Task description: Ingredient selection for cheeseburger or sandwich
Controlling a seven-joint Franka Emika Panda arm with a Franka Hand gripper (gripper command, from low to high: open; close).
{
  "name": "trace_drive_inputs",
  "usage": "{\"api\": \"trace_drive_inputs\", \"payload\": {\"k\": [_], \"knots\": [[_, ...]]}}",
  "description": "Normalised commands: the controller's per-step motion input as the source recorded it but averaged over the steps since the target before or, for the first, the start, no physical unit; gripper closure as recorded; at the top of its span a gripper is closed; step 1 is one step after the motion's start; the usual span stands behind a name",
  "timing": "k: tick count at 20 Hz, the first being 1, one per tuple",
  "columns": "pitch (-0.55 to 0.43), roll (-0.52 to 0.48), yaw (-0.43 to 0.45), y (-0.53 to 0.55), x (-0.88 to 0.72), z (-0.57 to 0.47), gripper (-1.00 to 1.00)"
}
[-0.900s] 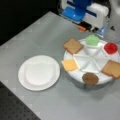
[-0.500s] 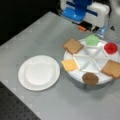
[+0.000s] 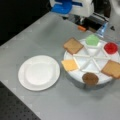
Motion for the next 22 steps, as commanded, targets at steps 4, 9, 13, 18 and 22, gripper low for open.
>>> {"api": "trace_drive_inputs", "payload": {"k": [4, 9, 13, 18, 22], "knots": [[0.149, 0.422, 0.010, -0.33, 0.10, -0.16, -1.00], [0.165, 0.380, 0.033, -0.12, 0.22, -0.12, -1.00], [0.091, 0.419, -0.024, -0.03, 0.32, -0.19, -1.00], [-0.060, 0.432, 0.072, -0.15, 0.24, -0.29, -1.00], [-0.053, 0.348, 0.038, -0.25, 0.15, -0.22, -1.00]]}}
